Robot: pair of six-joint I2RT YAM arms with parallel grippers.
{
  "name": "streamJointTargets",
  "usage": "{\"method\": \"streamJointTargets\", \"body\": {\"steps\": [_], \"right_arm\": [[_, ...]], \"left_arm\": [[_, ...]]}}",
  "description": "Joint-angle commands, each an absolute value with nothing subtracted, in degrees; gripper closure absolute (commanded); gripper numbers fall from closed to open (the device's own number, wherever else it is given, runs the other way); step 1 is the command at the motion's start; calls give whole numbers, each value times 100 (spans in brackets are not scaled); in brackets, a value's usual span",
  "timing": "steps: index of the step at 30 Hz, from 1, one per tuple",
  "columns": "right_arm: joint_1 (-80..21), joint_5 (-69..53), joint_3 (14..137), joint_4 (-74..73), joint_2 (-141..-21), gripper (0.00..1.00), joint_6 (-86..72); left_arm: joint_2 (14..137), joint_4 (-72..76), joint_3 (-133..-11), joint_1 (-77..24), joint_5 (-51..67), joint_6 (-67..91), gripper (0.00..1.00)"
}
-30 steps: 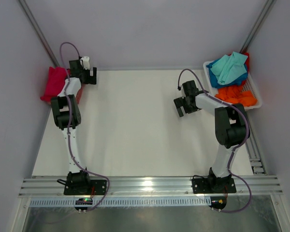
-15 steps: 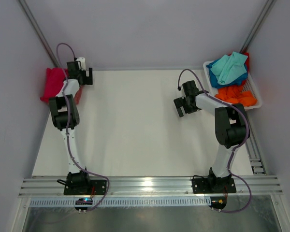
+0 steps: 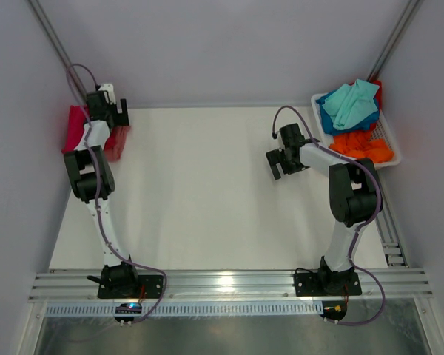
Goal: Fold and stack the t-shirts
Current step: Put the neatly folded tshirt into the corner of the board with the left arm
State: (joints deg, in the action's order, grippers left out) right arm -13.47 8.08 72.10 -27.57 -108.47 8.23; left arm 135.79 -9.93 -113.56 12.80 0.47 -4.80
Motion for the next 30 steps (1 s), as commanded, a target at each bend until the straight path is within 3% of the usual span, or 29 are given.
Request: {"method": "streamJointTargets", "body": {"steps": [1,16,30], "right_arm": [[-1327,756,7198,-2760,-10723,1,756],[-1327,694,7233,-2786,-10784,1,747],[-1327,624,7251,-2777,-10679,1,756]], "left_arm": [[13201,-852,-11303,1389,218,-422,1],[13166,-1687,-11663,1389,2275,-343,1],[12200,-2250,-12120,1380,4305,588,1]]}}
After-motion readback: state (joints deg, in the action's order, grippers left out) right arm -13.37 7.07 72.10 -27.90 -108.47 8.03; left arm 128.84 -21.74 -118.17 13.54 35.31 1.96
